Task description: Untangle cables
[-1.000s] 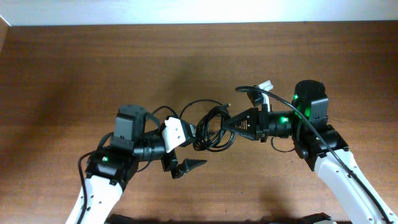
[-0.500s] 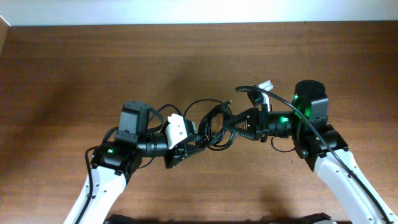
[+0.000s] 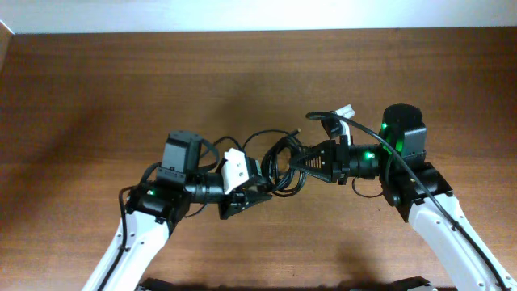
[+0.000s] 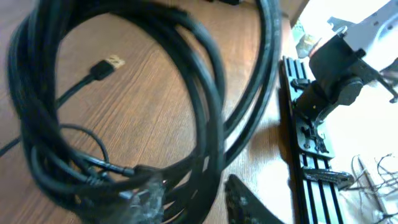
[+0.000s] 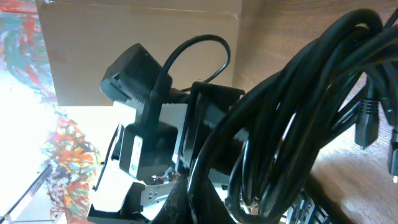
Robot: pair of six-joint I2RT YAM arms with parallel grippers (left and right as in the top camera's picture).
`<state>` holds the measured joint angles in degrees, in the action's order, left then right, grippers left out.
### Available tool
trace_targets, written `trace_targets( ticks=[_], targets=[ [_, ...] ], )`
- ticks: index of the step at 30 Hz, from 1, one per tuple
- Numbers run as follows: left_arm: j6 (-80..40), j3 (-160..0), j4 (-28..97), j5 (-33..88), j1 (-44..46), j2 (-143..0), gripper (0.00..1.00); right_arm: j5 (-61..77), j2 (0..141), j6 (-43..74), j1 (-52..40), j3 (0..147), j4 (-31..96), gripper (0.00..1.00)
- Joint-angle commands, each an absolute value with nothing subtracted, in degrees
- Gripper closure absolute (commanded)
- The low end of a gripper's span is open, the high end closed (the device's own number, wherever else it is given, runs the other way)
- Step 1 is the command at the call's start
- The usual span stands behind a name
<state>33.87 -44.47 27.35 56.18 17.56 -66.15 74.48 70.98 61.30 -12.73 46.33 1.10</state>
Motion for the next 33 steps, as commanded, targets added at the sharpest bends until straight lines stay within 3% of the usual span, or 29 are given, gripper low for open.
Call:
trace_targets(
  ticks=[1, 5, 7, 8, 11, 14, 15, 21, 22, 24, 33],
  targets=[
    [34.37, -44.71, 25.30, 57.19, 20.49, -66.63, 0.60, 75.44, 70.11, 60.49, -12.36, 46.41, 0.67, 0.96],
    [34.35, -44.73, 25.08, 54.85, 21.23, -66.65, 0.34, 75.46, 70.11, 61.76, -12.36, 46.41, 0.67, 0.96],
    [34.35, -44.71, 24.93, 54.63, 21.23, -66.65, 0.32, 75.46, 70.11, 61.76, -12.36, 46.41, 0.67, 0.96],
    [34.35, -44.73, 24.93, 54.61, 21.23, -66.65, 0.38, 75.48, 70.11, 61.76, -12.36, 46.41, 0.67, 0.96],
    [34.33, -44.73, 24.88, 50.72, 21.23, -66.65, 0.78, 76.31, 70.11, 61.76, -12.36, 46.41, 0.64, 0.96],
    [34.37, -44.71, 24.21, 50.74, 21.23, -66.65, 0.87, 76.34, 70.11, 61.73, -12.36, 46.41, 0.64, 0.96],
    [34.37, -44.73, 23.97, 50.43, 21.23, -66.65, 1.00, 76.34, 70.11, 61.76, -12.36, 46.41, 0.64, 0.96],
    [33.80, -44.73, 20.99, 49.65, 21.21, -66.63, 1.00, 78.35, 70.11, 61.71, -12.36, 46.41, 0.64, 0.96],
    [30.57, -44.73, 19.07, 48.21, 21.21, -66.63, 1.00, 79.02, 70.11, 61.71, -12.36, 46.41, 0.64, 0.96],
    [11.33, -44.73, 14.52, 28.05, 21.21, -66.63, 1.00, 80.42, 70.11, 60.77, -12.36, 46.41, 0.67, 0.96],
    [-3.62, -44.73, 16.01, 13.85, 19.90, -66.63, 1.00, 80.84, 70.11, 60.16, -12.36, 46.39, 0.64, 0.96]
  ],
)
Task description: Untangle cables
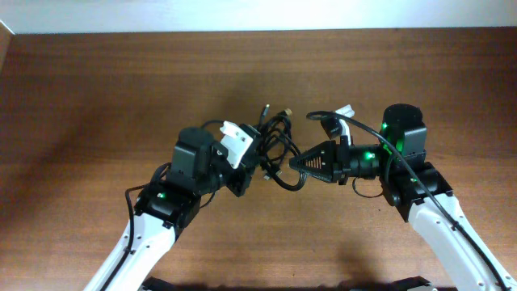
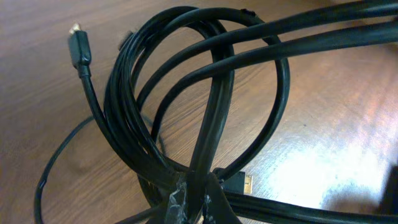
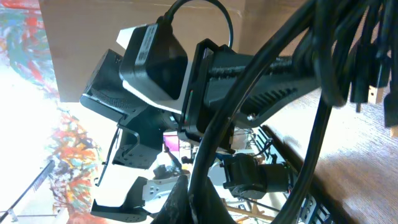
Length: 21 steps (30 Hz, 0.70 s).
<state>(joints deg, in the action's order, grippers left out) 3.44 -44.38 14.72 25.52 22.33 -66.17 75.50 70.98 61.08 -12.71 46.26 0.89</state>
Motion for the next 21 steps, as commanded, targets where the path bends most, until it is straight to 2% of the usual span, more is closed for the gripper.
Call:
trace_targets(
  ticks=[1, 5, 8, 12, 13, 14, 18, 20, 21],
  targets=[
    [-3.92, -44.73, 17.08, 14.39, 18.20, -66.63, 1.00, 80.88, 70.11, 60.10, -12.36, 46.39, 0.67, 0.96],
    [-3.64, -44.73, 17.78, 24.99, 14.06, -66.63, 1.00, 80.27, 70.11, 57.17, -12.36, 46.39, 0.67, 0.96],
    [9.21, -44.73, 17.23, 47.57, 13.87, -66.57, 1.00, 76.62, 70.26, 57.17, -12.34, 46.39, 0.67, 0.95],
    [10.44, -44.73, 17.23, 57.04, 13.87, -66.57, 1.00, 75.13, 71.31, 57.17, -12.34, 46.39, 0.67, 0.95],
    [10.44, -44.73, 17.23, 57.65, 13.87, -66.52, 1.00, 74.74, 71.57, 57.17, -12.34, 46.39, 0.64, 0.89],
    [10.50, -44.73, 17.21, 59.29, 13.87, -66.52, 1.00, 73.87, 72.01, 56.88, -12.34, 46.39, 0.67, 0.78],
    [11.29, -44.73, 17.21, 60.86, 13.87, -66.28, 1.00, 73.65, 73.41, 55.46, -12.34, 46.39, 0.69, 0.65],
    [11.31, -44.73, 17.19, 60.80, 13.85, -65.41, 1.00, 73.69, 73.89, 54.61, -12.34, 46.39, 0.69, 0.51],
    [11.29, -44.73, 17.19, 60.62, 13.85, -64.79, 1.00, 73.71, 73.89, 54.33, -12.34, 46.39, 0.71, 0.41]
  ],
)
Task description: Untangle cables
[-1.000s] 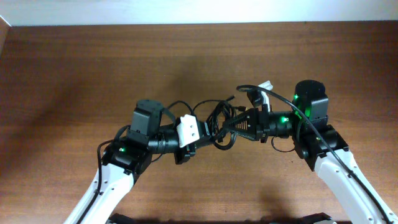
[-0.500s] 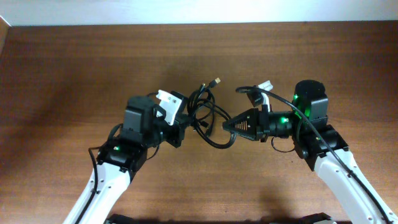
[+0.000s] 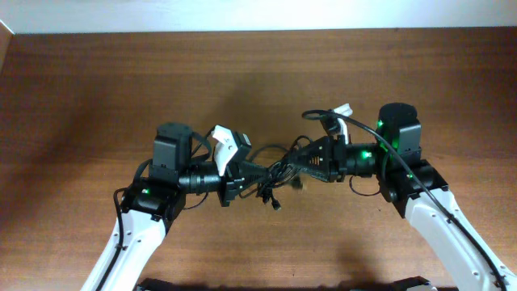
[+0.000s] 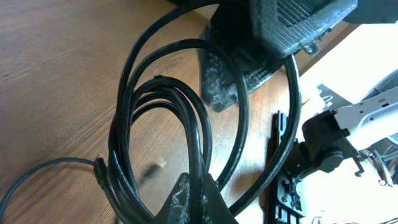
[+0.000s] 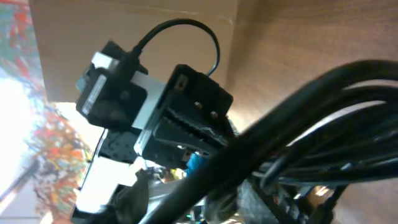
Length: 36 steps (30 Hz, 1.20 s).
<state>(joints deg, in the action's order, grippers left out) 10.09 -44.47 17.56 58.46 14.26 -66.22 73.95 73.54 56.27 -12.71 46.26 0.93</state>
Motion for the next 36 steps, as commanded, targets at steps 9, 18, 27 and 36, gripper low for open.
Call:
trace_targets(
  ticks=[9, 18, 27, 36],
  targets=[
    [11.20, -44.73, 13.80, 60.58, 13.82, -60.93, 1.00, 73.58, 73.89, 52.25, -12.36, 46.39, 0.71, 0.29],
    [9.06, -44.73, 11.70, 60.66, 13.80, -60.88, 1.00, 72.82, 73.89, 52.25, -12.34, 46.39, 0.69, 0.24],
    [3.64, -44.73, 6.66, 60.69, 13.80, -60.23, 1.00, 74.43, 73.89, 49.67, -12.34, 46.39, 0.69, 0.23],
    [-4.34, -44.73, 3.38, 60.97, 13.87, -60.23, 1.00, 66.61, 73.89, 49.69, -12.45, 46.39, 0.64, 0.74]
  ],
)
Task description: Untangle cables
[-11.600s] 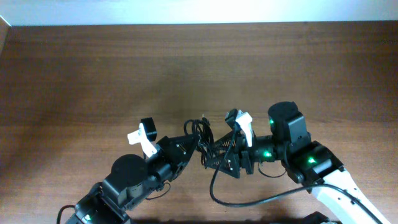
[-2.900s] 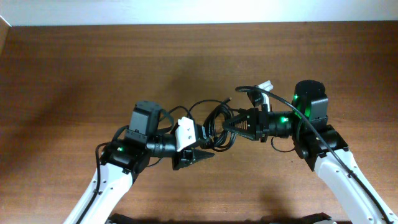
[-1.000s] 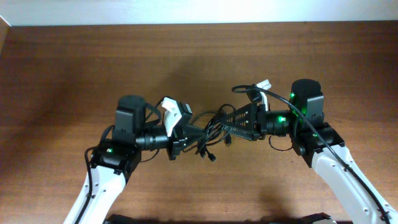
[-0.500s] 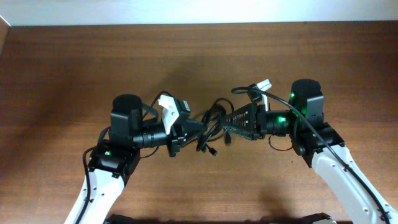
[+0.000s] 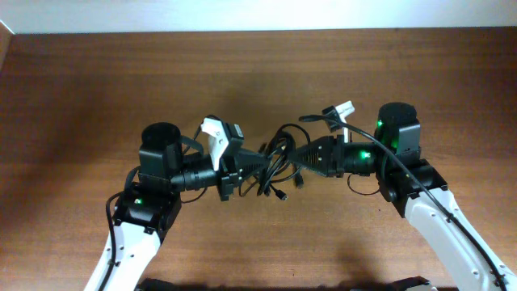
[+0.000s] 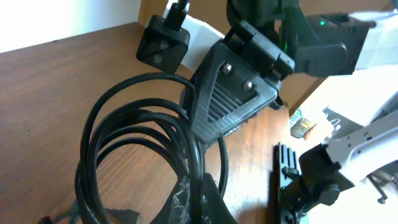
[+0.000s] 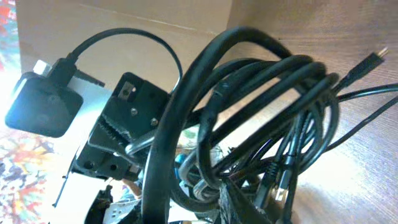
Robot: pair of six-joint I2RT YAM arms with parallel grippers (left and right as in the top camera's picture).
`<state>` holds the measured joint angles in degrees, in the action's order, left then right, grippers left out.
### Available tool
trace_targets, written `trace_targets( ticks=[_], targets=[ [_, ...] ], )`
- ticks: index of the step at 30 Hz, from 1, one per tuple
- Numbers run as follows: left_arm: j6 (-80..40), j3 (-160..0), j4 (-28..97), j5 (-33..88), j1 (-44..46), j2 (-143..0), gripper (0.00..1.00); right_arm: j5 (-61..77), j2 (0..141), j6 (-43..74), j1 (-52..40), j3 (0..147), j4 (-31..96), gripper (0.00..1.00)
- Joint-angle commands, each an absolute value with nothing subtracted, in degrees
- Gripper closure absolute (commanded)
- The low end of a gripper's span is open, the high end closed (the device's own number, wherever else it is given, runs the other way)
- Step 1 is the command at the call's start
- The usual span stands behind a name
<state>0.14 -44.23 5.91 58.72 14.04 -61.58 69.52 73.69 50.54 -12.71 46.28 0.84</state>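
Note:
A tangled bundle of black cables point(image 5: 275, 160) hangs between my two grippers at the middle of the table. My left gripper point(image 5: 249, 166) is shut on one strand at the bundle's left side. The left wrist view shows that strand pinched between the fingers point(image 6: 208, 202), with the cable loops point(image 6: 118, 140) spreading above the wood. My right gripper point(image 5: 293, 156) is shut on the bundle from the right. In the right wrist view the loops point(image 7: 261, 87) fan out from my right gripper point(image 7: 231, 200). Loose plugs point(image 5: 283, 194) dangle under the bundle, and a small plug point(image 7: 375, 56) sticks out.
The brown wooden table point(image 5: 97, 81) lies under both arms, with a white wall edge along its far side. The two grippers face each other only a short gap apart, and the right gripper's body point(image 6: 236, 102) fills the left wrist view.
My left arm has shifted a little left and the grippers now stand slightly further apart. The bundle has opened into wider loops and its plugs hang lower. Both grippers remain shut on cable.
At first my left gripper was low at the bundle's left with its fingers apart, while the right held the bundle. It was then shut on a strand further back. The grippers then stood close together with the loops bunched; now the loops are spread between them.

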Motion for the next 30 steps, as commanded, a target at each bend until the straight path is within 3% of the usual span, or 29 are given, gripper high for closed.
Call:
trace_targets(
  ticks=[1, 9, 10, 11, 13, 20, 21, 24, 25, 30],
  targets=[
    [-4.51, -44.73, 2.90, 61.32, 13.87, -60.25, 1.00, 66.30, 73.89, 49.69, -12.47, 46.39, 0.67, 0.74],
    [-4.56, -44.73, 2.17, 63.72, 14.76, -60.23, 1.00, 62.15, 73.89, 49.69, -15.42, 46.39, 0.67, 0.74],
    [-4.58, -44.73, 2.17, 63.75, 15.00, -60.23, 1.00, 61.93, 73.89, 49.69, -15.66, 46.39, 0.67, 0.76],
    [-4.58, -44.73, 2.15, 64.84, 15.00, -60.23, 1.00, 60.90, 73.89, 49.71, -15.75, 46.39, 0.69, 0.87],
    [-4.56, -44.73, 2.17, 65.19, 15.00, -60.23, 1.00, 60.12, 73.89, 49.71, -15.75, 46.39, 0.69, 0.96],
    [-4.51, -44.73, 2.68, 65.12, 15.00, -60.25, 1.00, 61.12, 73.89, 49.74, -15.75, 46.39, 0.64, 0.96],
    [-4.49, -44.73, 4.08, 64.42, 15.00, -60.25, 0.89, 62.59, 73.89, 49.74, -15.73, 46.39, 0.58, 0.96],
    [-4.49, -44.73, 9.91, 60.95, 15.00, -60.25, 0.78, 66.17, 73.89, 49.80, -15.73, 46.39, -1.37, 0.96],
    [-3.86, -44.73, 13.13, 60.18, 15.00, -60.25, 0.68, 66.94, 73.89, 49.93, -15.73, 46.39, -2.74, 0.96],
    [3.20, -44.73, 20.73, 60.16, 15.03, -60.25, 0.50, 66.87, 73.89, 50.00, -15.75, 46.39, -3.49, 0.96]
  ],
)
